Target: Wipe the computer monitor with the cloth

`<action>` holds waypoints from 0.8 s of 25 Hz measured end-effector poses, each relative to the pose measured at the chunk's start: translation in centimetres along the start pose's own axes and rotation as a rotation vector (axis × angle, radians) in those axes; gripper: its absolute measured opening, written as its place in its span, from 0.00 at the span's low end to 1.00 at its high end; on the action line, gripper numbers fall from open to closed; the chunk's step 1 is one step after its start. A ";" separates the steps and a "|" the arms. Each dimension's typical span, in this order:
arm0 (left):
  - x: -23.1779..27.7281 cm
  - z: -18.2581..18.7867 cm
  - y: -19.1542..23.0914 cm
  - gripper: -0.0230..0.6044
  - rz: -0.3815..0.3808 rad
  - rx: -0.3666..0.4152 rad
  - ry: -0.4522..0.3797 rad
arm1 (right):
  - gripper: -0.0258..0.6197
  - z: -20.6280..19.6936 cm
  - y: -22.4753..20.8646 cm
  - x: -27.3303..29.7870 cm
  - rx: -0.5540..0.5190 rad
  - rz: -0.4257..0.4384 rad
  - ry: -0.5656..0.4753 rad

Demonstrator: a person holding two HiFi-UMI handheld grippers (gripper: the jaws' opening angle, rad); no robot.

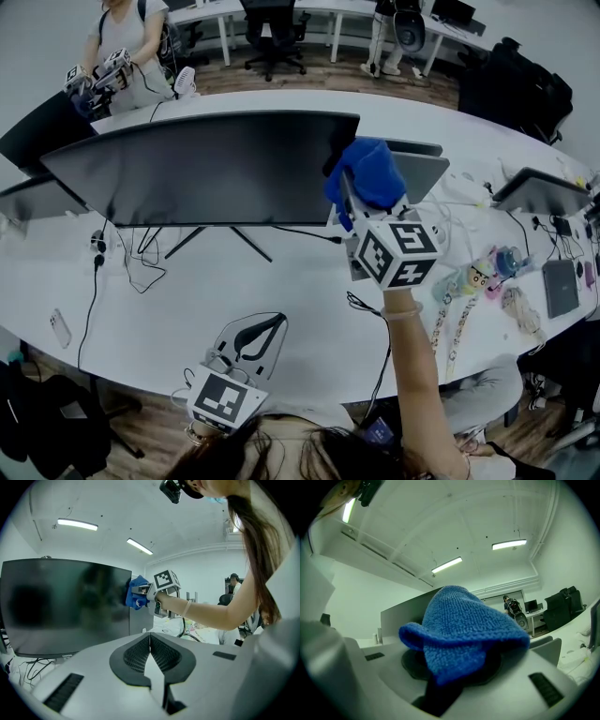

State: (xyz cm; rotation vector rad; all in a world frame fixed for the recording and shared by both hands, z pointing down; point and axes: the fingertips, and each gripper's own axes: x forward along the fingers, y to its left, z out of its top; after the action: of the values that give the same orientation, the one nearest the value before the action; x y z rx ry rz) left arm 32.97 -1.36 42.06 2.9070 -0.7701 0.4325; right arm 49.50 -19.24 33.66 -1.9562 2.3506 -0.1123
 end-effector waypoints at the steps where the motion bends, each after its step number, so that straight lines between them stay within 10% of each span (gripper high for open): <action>1: 0.0 0.0 0.0 0.05 -0.001 0.003 0.001 | 0.19 -0.2 0.0 0.0 -0.002 0.001 0.002; 20: 0.5 -0.6 -0.4 0.05 -0.031 0.009 0.030 | 0.19 -3.3 -0.2 0.2 -0.008 0.042 0.031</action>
State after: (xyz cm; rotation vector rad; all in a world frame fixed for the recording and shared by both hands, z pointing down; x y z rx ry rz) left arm 33.44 -1.14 42.79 2.9099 -0.7192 0.4760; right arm 49.27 -19.42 36.96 -1.9205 2.4132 -0.1318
